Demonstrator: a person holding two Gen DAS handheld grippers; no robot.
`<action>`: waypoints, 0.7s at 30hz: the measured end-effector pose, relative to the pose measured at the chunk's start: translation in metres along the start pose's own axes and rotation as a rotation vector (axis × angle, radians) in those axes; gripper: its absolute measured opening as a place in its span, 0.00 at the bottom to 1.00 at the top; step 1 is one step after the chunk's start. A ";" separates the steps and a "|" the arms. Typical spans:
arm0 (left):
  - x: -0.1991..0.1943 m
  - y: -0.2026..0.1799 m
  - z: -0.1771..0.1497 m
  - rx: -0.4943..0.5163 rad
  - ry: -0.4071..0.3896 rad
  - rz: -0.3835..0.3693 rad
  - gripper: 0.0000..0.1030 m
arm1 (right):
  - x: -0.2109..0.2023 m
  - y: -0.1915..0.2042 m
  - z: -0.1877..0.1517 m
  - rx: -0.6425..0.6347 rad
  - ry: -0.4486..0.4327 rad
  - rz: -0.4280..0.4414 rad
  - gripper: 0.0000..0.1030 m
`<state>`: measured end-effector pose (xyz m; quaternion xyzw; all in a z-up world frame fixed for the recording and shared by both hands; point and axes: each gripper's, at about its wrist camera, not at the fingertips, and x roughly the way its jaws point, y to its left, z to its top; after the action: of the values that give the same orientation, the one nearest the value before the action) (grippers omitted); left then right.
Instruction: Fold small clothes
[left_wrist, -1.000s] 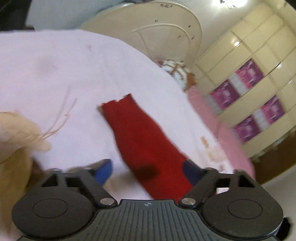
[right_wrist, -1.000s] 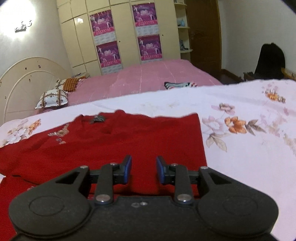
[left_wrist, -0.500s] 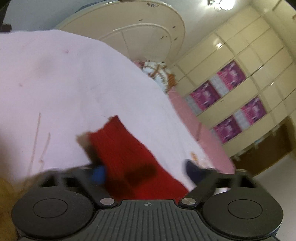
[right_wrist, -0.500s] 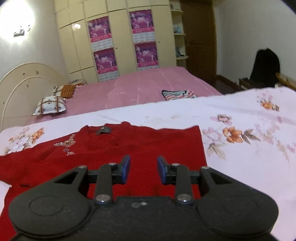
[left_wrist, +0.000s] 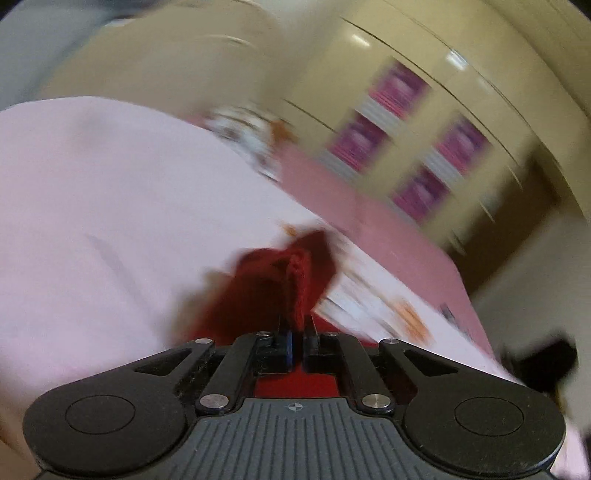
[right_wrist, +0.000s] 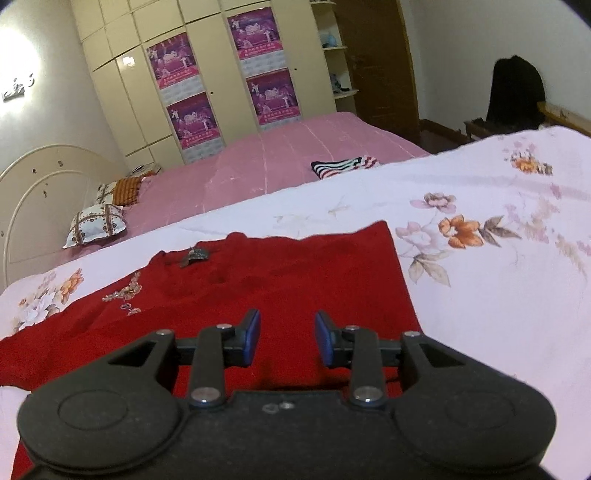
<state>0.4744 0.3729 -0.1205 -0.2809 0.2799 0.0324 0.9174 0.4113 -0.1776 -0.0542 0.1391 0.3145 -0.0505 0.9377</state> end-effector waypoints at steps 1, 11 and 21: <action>0.002 -0.026 -0.011 0.037 0.025 -0.025 0.04 | 0.000 -0.002 -0.001 0.009 0.002 0.002 0.32; 0.036 -0.261 -0.132 0.375 0.167 -0.217 0.04 | -0.036 -0.059 -0.003 0.141 -0.026 0.045 0.33; 0.037 -0.372 -0.213 0.502 0.267 -0.262 0.04 | -0.061 -0.123 -0.013 0.246 -0.032 0.083 0.34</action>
<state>0.4802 -0.0573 -0.1011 -0.0808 0.3587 -0.1934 0.9096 0.3321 -0.2911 -0.0557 0.2650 0.2851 -0.0520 0.9197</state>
